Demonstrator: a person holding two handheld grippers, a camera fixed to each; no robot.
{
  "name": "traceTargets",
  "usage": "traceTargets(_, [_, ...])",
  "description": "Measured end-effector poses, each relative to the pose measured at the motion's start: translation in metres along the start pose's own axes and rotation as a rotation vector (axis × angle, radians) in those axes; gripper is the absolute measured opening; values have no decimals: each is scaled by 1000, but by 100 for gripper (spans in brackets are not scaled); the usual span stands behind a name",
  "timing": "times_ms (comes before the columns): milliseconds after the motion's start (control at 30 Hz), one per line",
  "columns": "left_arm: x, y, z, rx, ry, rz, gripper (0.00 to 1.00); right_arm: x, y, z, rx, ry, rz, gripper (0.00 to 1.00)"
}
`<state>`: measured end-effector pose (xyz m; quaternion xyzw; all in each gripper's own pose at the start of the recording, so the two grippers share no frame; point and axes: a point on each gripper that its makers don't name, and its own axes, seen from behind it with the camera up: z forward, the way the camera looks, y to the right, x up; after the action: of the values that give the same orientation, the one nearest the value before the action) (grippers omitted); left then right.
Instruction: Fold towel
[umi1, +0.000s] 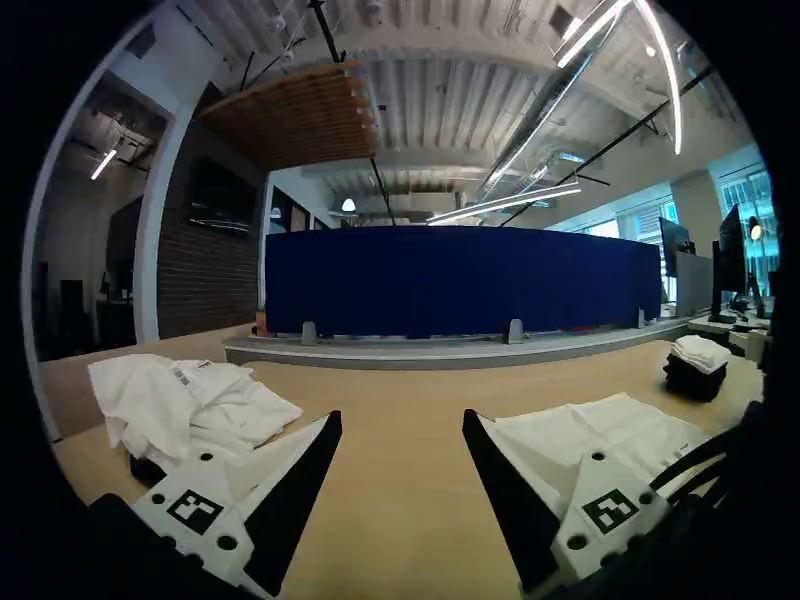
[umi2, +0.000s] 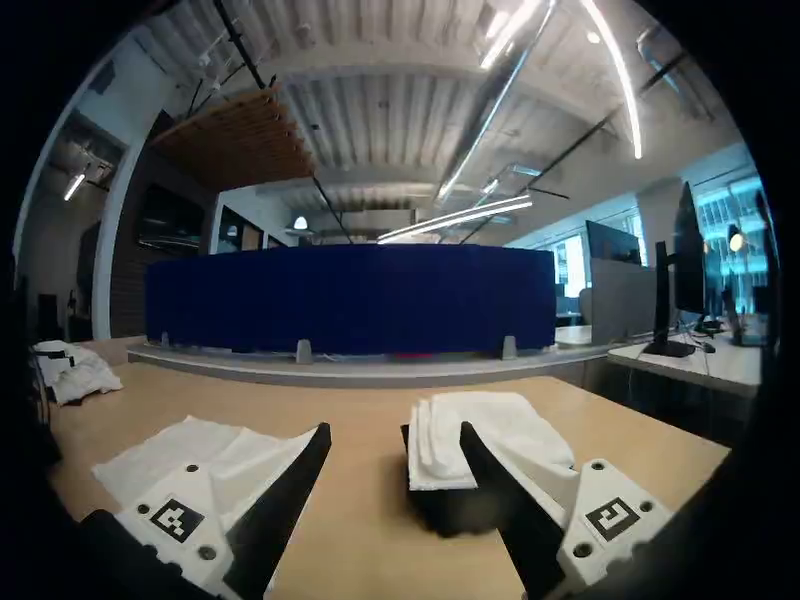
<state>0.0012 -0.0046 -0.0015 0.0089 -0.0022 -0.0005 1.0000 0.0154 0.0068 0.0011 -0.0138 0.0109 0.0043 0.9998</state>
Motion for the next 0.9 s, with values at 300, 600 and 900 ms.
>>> traceTargets(300, [48,9,-9,-12,-14,3,89,51,-2,-3,12,-27,-2,100])
traceTargets(600, [141,12,-9,-13,-8,16,89,121,-7,-9,19,-55,-30,100])
traceTargets(900, [190,13,-5,-24,-2,23,89,159,-10,-12,27,-59,-25,100])
